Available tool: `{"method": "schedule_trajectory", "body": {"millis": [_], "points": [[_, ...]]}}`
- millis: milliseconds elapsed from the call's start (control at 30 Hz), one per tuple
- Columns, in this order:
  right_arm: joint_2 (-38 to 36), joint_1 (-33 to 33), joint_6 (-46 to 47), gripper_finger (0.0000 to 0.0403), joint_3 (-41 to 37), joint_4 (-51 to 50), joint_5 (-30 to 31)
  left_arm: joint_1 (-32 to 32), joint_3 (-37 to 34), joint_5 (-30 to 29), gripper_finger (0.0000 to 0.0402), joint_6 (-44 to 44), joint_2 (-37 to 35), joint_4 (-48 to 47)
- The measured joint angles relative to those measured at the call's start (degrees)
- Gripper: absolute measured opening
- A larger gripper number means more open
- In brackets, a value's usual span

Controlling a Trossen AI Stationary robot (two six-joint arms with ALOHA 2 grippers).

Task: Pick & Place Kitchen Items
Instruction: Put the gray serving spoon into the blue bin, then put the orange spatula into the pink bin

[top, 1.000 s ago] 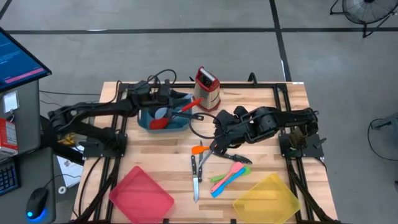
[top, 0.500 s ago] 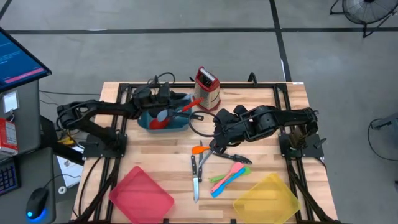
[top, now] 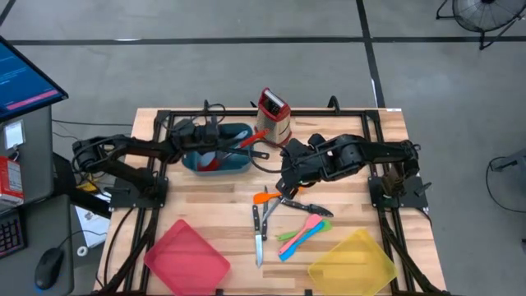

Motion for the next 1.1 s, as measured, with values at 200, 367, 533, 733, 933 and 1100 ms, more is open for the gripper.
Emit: {"method": "schedule_trajectory", "body": {"millis": [200, 367, 533, 733, 933, 1100], "points": [[0.0, 0.1, -0.8, 0.0191, 0.0, 0.0, 0.0, -0.3, -2.0, 0.0, 0.0064, 0.2, 0.0, -0.2], [0.0, -0.4, -0.8, 0.0191, 0.0, 0.0, 0.0, -0.3, -2.2, 0.0, 0.0065, 0.2, 0.0, -0.3], [0.0, -1.1, -0.8, 0.0192, 0.0, 0.0, -0.5, -0.3, -2.2, -0.1, 0.0078, 0.3, 0.0, -0.3], [0.0, -1.8, 0.0, 0.0210, 0.0, 0.0, -1.5, -0.3, -2.2, -0.3, 0.0134, -0.4, 0.0, -0.7], [0.0, -2.5, 0.0, 0.0241, 0.0, 0.0, -1.5, -0.3, -2.2, 2.2, 0.0213, -5.8, -0.4, -0.9], [0.0, -2.6, -0.1, 0.0250, 0.0, 0.0, -3.2, -1.1, -2.2, 2.7, 0.0256, -11.9, -6.4, -0.9]]}}
